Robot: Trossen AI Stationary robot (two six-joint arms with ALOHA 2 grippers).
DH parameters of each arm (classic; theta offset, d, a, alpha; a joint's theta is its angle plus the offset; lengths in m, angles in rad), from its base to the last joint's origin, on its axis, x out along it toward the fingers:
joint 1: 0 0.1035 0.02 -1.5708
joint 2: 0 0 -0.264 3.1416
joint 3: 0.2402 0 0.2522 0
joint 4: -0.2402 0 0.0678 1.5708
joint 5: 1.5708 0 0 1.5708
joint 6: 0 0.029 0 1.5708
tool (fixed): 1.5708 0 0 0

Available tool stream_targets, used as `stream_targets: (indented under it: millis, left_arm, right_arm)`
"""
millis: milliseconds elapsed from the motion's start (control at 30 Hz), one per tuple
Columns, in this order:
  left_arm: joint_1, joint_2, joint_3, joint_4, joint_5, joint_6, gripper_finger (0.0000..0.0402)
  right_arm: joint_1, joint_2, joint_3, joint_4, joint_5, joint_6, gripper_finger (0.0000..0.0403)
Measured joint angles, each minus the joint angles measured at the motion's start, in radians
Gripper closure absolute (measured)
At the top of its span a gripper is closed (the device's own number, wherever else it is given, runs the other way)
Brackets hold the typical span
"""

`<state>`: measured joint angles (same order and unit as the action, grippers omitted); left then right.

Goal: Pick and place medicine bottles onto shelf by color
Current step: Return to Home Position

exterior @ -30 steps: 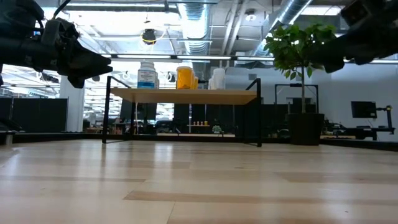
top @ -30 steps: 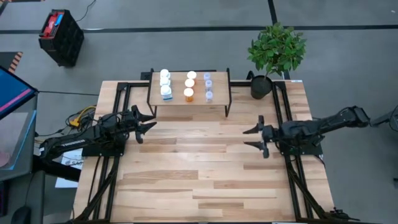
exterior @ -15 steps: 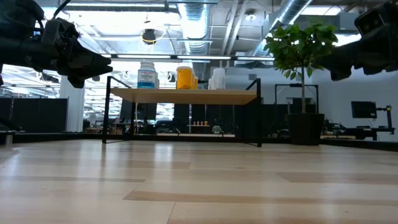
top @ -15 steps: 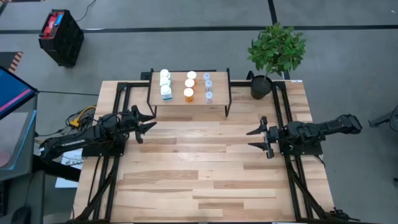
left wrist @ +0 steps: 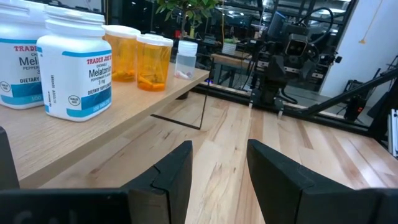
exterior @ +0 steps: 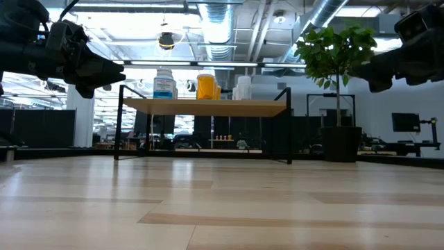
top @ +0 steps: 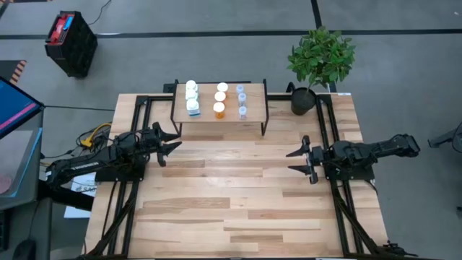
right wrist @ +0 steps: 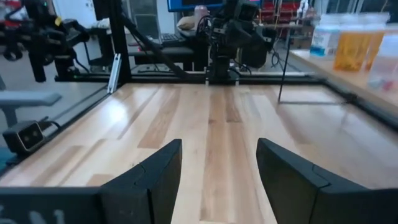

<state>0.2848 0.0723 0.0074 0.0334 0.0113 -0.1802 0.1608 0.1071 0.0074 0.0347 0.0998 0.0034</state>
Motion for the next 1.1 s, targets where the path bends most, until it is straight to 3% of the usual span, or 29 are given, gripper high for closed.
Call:
stream_targets:
  millis: [200, 1100]
  left_arm:
    - [0.0, 0.0, 0.0, 0.0, 0.0, 0.0, 0.026]
    - [0.0, 0.0, 0.0, 0.0, 0.0, 0.0, 0.026]
  right_arm:
    - [0.0, 0.006, 0.0, -0.001, 0.001, 0.11, 0.0173]
    - [0.0, 0.006, -0.002, 0.0, 0.004, 0.109, 0.0173]
